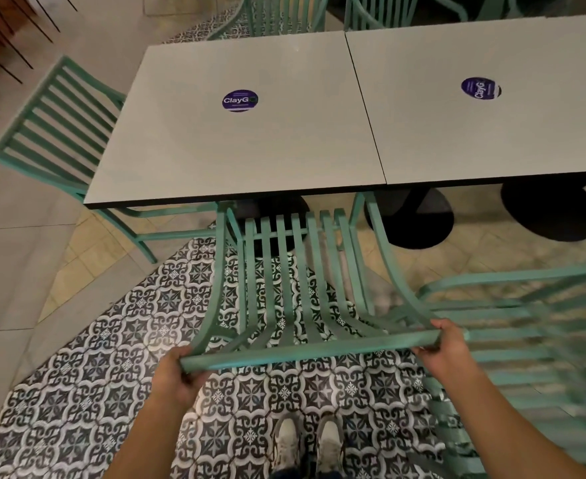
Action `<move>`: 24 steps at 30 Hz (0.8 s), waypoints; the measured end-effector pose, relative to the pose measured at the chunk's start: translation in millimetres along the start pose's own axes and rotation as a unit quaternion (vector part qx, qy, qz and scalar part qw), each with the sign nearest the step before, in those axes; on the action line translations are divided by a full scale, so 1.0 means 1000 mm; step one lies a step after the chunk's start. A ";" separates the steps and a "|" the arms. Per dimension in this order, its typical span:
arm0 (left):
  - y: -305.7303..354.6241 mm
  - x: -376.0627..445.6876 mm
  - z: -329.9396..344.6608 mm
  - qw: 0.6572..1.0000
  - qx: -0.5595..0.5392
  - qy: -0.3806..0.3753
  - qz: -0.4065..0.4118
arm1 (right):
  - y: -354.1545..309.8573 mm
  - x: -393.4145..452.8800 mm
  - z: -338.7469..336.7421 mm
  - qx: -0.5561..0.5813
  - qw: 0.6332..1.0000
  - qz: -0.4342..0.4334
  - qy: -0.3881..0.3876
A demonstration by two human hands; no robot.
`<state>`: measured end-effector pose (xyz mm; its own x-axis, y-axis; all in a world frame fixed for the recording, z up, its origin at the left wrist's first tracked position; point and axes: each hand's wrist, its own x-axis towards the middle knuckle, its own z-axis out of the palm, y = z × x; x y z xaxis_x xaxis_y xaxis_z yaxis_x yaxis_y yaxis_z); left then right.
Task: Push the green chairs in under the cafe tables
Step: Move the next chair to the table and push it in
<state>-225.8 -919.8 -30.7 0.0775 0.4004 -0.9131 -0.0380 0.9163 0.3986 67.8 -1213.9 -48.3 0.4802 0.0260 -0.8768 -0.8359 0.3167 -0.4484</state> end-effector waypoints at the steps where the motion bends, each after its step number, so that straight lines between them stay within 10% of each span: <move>1: 0.002 0.002 -0.003 1.000 0.001 0.005 0.000 | 0.002 -0.001 0.000 -0.006 1.000 -0.006 0.002; 24: 0.016 0.000 -0.014 0.999 0.034 0.018 0.001 | 0.024 -0.016 -0.005 0.007 1.000 0.005 0.020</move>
<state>-240.0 -905.2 -25.2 0.0415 0.4028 -0.9143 0.0302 0.9142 0.4041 38.3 -1211.3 -45.6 0.4613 -0.0080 -0.8872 -0.8365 0.3294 -0.4379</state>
